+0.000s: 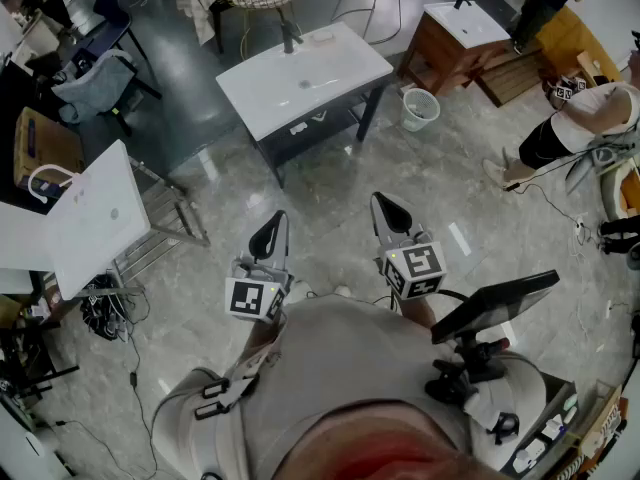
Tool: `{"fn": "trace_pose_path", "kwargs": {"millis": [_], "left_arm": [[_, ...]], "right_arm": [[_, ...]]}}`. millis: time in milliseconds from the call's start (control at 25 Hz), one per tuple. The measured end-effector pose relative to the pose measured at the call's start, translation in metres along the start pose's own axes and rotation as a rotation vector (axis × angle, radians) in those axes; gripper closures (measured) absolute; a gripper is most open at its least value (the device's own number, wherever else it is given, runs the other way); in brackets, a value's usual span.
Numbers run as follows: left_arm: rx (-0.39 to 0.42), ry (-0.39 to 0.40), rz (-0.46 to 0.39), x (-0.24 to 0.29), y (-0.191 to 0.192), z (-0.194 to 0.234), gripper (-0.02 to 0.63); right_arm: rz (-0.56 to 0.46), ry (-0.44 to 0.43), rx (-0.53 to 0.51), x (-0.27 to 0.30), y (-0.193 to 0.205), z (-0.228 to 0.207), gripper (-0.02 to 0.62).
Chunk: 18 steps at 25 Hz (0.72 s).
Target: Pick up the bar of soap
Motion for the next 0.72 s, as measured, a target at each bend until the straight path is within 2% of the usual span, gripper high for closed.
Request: {"fn": "trace_pose_path", "kwargs": {"millis": [120, 280, 720], "left_arm": [[-0.023, -0.009, 0.029, -0.009, 0.004, -0.036, 0.607], [-0.014, 0.003, 0.004, -0.007, -0.009, -0.071, 0.607], [0.033, -0.030, -0.004, -0.004, -0.015, -0.126, 0.607]], "right_arm": [[0.029, 0.011, 0.009, -0.041, 0.012, -0.007, 0.592], [0.032, 0.004, 0.021, -0.072, 0.021, -0.016, 0.592], [0.001, -0.030, 0.013, -0.101, 0.022, -0.050, 0.592]]}}
Point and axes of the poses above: the fingertips, and each gripper's own axes: x forward along the fingers, z to its left, y out of its underside, the point moved 1 cm from there along -x, backward along the fingers, and after that the axes turned 1 degree about -z, right-handed, at the moved point
